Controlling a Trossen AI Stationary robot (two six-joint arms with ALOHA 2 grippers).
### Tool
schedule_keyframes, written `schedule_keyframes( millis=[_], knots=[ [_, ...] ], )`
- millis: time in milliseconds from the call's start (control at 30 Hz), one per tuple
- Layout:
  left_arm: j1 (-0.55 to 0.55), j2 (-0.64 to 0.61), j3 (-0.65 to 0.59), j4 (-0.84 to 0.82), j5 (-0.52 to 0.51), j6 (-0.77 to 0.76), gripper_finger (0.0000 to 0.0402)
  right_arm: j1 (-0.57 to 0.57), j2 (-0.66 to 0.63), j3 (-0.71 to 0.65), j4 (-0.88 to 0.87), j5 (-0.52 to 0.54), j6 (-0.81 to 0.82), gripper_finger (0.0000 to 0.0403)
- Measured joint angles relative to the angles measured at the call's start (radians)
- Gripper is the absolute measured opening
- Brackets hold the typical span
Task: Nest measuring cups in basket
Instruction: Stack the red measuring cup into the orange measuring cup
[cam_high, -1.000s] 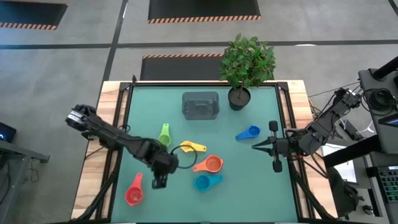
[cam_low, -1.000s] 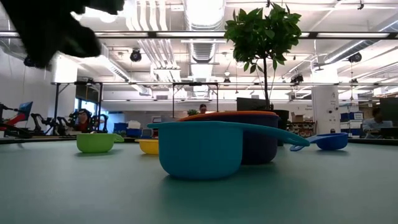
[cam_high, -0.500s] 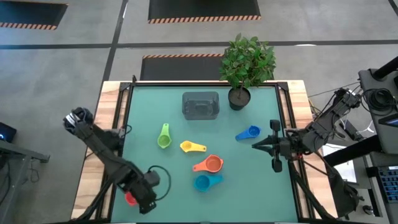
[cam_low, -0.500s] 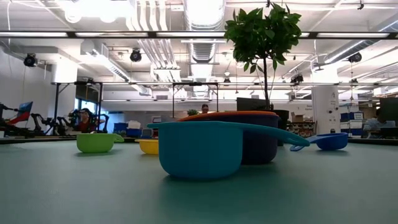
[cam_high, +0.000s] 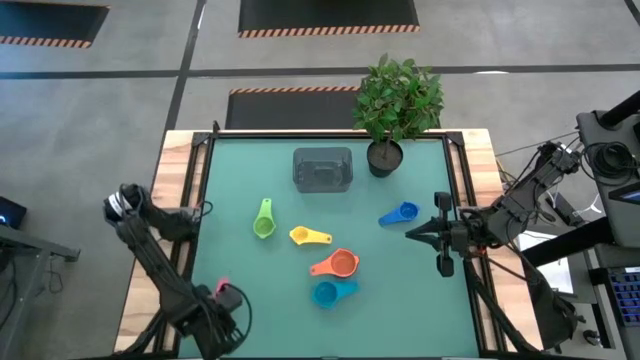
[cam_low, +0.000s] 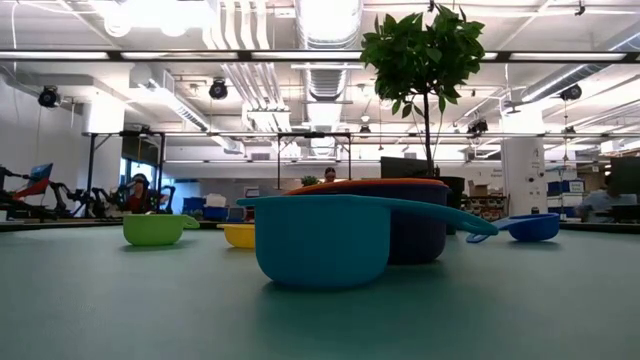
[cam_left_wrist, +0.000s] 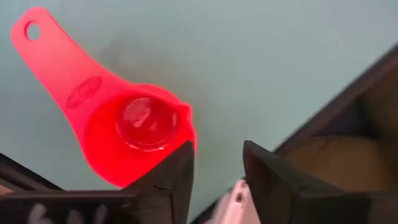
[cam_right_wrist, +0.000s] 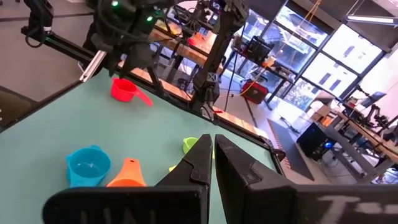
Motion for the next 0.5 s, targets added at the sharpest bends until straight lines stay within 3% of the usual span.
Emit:
schedule_keyframes(
  millis=[233,500],
  knots=[
    [-0.020,0.087,0.000,-0.017,0.024,0.045,0.0168,0.000,0.000,0.000,0.000,0.000,0.002,0.0009],
    [-0.021,0.145,-0.006,-0.025,0.024,0.060,0.0143,0.000,0.000,0.000,0.000,0.000,0.000,0.0009]
  ],
)
